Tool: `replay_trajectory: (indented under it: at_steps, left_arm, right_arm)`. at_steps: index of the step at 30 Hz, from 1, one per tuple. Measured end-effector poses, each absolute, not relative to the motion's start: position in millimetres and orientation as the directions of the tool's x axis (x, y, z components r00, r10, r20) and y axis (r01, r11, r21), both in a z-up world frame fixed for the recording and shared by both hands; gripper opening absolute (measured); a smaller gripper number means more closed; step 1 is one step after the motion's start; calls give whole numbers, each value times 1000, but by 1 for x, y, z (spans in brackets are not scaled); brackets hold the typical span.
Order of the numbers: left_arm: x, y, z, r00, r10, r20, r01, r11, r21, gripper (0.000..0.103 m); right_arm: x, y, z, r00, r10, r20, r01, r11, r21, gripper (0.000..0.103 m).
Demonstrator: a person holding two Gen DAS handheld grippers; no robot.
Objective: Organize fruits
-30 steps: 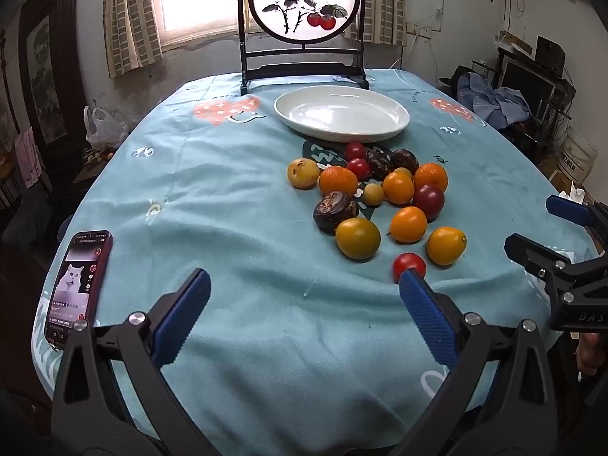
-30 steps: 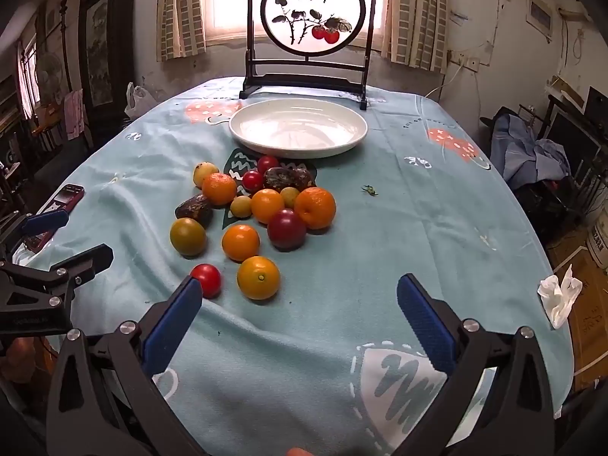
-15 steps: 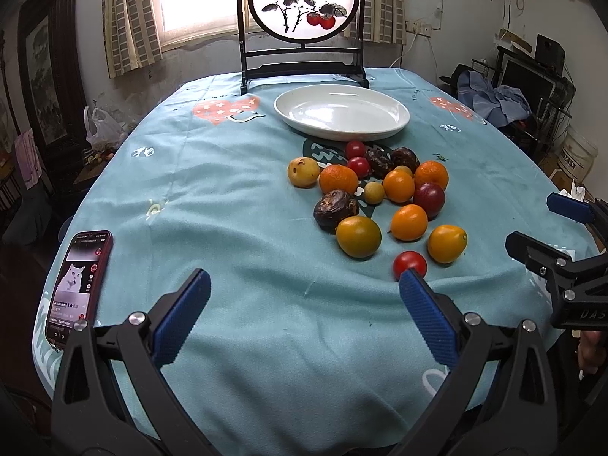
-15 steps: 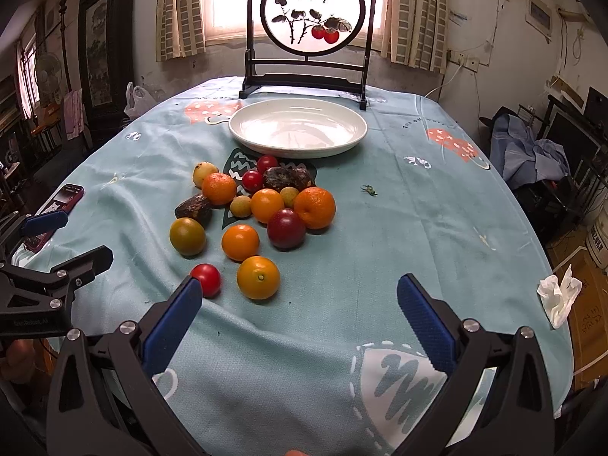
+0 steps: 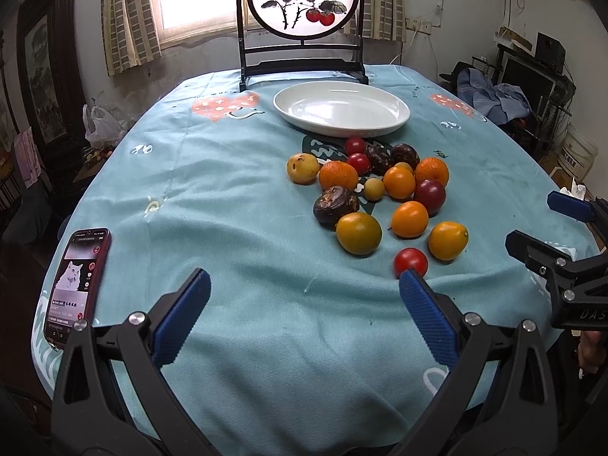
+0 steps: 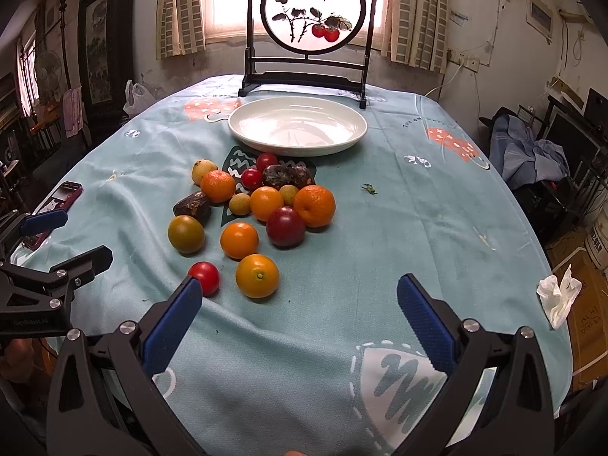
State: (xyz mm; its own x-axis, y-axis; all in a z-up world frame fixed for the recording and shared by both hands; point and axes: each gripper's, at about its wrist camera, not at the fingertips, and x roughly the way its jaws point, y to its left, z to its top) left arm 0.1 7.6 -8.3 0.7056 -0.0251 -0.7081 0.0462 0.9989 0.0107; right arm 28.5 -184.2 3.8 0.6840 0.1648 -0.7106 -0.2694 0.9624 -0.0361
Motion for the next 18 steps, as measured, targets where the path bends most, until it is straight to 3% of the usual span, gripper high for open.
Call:
replay_trajectory:
  at_steps: [18]
  left_arm:
    - [1,8,-10,701,-21,-712,44,999,13,101]
  right_arm:
    - [29,-186,0,680,160,-715,-266,963,-37,102]
